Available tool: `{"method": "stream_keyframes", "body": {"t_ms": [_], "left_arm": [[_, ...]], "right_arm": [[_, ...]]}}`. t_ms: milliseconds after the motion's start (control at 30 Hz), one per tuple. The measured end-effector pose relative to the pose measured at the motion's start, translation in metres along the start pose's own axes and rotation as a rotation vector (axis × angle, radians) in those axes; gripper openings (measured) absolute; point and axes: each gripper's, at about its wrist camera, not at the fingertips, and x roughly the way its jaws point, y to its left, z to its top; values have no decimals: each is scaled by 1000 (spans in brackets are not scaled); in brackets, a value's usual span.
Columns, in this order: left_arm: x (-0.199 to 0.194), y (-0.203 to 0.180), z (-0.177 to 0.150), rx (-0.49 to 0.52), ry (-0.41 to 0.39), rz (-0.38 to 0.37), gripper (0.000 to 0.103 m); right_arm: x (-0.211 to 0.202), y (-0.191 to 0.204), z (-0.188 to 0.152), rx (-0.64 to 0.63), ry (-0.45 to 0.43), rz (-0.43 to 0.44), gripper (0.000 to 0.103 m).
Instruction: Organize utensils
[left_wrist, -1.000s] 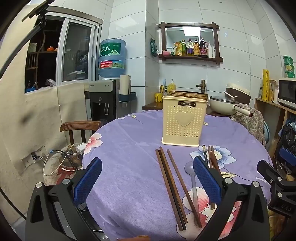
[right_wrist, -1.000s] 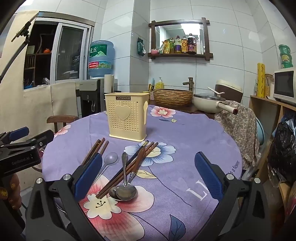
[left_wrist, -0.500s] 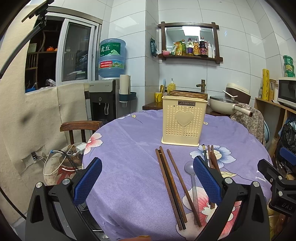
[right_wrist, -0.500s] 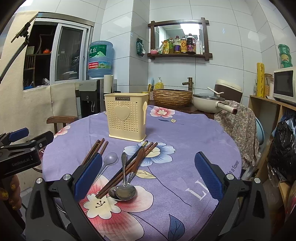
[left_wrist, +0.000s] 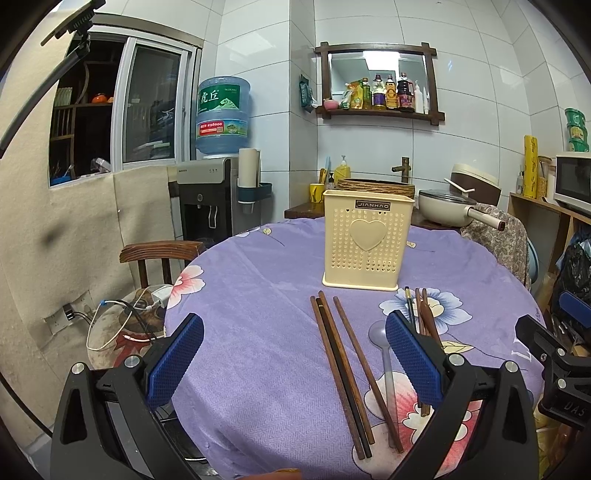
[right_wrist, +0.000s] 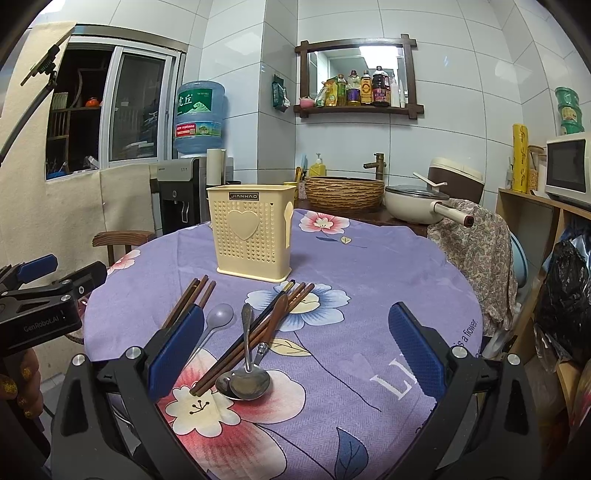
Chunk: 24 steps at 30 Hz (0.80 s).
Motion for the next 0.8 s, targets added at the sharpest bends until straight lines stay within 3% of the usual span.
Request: {"method": "stream_keyframes", "body": {"t_ms": [800], "left_arm": [[1,-2,-1,2,4,0,97]], "right_arm": [[1,-2,0,4,3,1,98]]}}
